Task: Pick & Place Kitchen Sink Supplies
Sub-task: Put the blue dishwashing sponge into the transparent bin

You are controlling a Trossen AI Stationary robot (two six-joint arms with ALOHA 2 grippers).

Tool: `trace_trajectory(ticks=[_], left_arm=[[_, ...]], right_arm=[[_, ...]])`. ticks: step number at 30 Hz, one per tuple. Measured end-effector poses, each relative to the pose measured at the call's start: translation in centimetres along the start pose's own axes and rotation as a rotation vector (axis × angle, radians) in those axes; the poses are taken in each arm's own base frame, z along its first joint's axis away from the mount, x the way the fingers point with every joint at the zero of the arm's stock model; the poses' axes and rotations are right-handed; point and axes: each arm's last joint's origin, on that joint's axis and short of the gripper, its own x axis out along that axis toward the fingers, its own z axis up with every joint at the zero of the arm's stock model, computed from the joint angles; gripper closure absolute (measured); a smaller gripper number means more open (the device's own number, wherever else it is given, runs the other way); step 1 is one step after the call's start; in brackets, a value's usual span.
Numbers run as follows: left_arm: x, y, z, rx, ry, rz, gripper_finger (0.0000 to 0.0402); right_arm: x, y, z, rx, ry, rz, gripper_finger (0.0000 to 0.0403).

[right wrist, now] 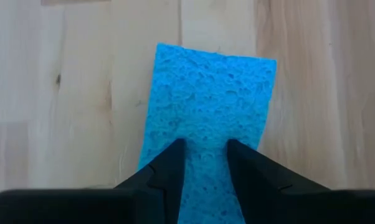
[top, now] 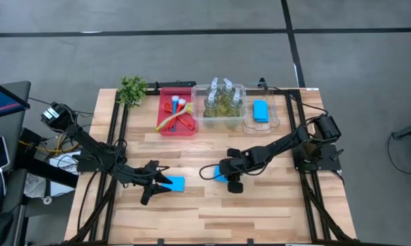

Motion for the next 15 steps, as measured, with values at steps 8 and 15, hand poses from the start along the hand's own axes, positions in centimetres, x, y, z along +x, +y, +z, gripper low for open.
trace_trajectory(ticks=[8,15], left_arm=[[0.0,0.0,0.0,0.024,0.0,0.0,0.0239],[0.0,0.0,0.0,0.042,0.001,0.001,0.0239]], right_arm=[[1.6,0.2,-0.4,0.091,0.018,-0.008,0.03],[1.5,1.0,-0.6,0.135,0.022,0.006,0.0387]])
